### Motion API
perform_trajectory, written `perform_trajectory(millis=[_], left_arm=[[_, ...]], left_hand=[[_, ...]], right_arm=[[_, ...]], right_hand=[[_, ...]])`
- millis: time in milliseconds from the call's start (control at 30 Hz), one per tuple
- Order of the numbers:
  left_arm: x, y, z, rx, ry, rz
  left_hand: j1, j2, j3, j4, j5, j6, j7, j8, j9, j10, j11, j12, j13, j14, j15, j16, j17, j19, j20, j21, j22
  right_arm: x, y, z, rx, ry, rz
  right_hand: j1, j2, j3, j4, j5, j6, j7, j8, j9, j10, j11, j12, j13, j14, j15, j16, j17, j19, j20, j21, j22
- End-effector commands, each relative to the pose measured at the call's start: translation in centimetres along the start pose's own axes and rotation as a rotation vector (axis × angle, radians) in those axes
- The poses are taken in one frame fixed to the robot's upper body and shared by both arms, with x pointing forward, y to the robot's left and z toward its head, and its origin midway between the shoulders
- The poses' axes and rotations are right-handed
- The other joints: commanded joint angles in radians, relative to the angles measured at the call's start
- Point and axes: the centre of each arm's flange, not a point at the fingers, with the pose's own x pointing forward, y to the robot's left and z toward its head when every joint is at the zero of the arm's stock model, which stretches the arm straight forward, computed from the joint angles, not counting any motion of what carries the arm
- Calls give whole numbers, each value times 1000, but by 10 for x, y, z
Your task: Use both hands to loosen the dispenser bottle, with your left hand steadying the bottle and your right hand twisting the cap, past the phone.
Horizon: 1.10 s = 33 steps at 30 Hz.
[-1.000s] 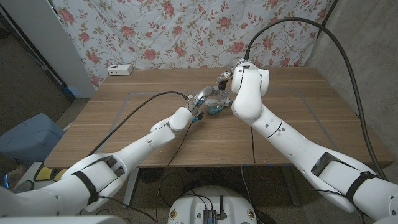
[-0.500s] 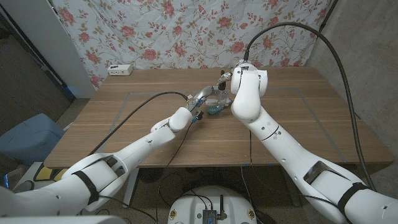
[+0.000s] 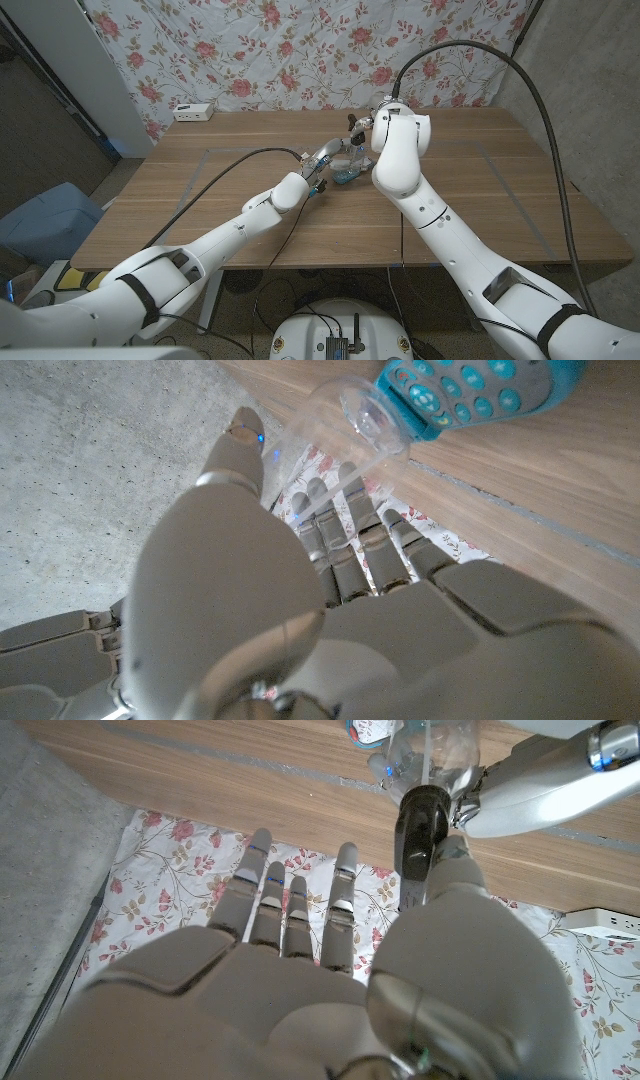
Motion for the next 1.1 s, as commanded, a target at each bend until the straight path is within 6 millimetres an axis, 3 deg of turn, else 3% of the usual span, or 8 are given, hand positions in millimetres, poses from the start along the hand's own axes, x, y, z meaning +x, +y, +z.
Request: perform_trajectory(millis=[33, 600, 733, 800, 1100], left_arm=[[0, -1, 0, -2, -3, -6], [-2, -5, 1, -6, 3, -9], [-2, -5, 1, -6, 4, -8], [-2, -5, 1, -7, 5, -8], [-3, -7, 1, -9, 5, -7]], left_hand=[[0, 147, 70, 59, 8, 24, -2, 5, 0, 26, -23, 8, 1, 52, -112, 4, 2, 0, -54, -2, 1], [0, 147, 69, 59, 9, 31, -3, 8, 0, 29, -25, 10, 3, 56, -114, 5, 5, 0, -53, -2, 1], [-1, 147, 69, 59, 9, 30, -3, 8, 0, 28, -24, 9, 3, 53, -113, 3, 4, 0, -54, -2, 1], [-2, 148, 71, 60, 10, 26, -2, 6, 0, 26, -24, 9, 4, 54, -112, 1, 2, 0, -53, -2, 1], [-3, 150, 70, 60, 11, 25, -2, 6, 0, 26, -23, 9, 4, 53, -112, 2, 4, 0, -51, -2, 1]], right_arm=[[-2, 0, -3, 52, -40, -11], [-3, 1, -10, 137, -102, 18], [-3, 1, -12, 162, -118, 21], [-3, 1, -12, 166, -123, 17], [-5, 2, -15, 195, -133, -6]], right_hand=[[19, 4, 9, -14, 2, 5, -17, 5, 1, 2, -14, 3, 5, 6, -7, 6, 0, 14, 0, 3, 2], [111, 20, 63, -47, 4, -45, -69, -25, -13, -19, -42, -4, 6, -17, -34, -4, 0, 16, 2, -2, 3], [154, 16, 85, -52, 4, -70, -81, -36, -18, -39, -57, -8, 6, -30, -44, -6, 0, 14, 2, -2, 3], [183, 15, 100, -53, 6, -83, -99, -41, -21, -50, -78, -9, 7, -35, -53, -5, 1, 14, 2, -2, 4], [242, 8, 131, -53, 7, -45, -143, -23, -24, -51, -104, -3, 8, -40, -73, -2, 3, 18, 1, 0, 4]])
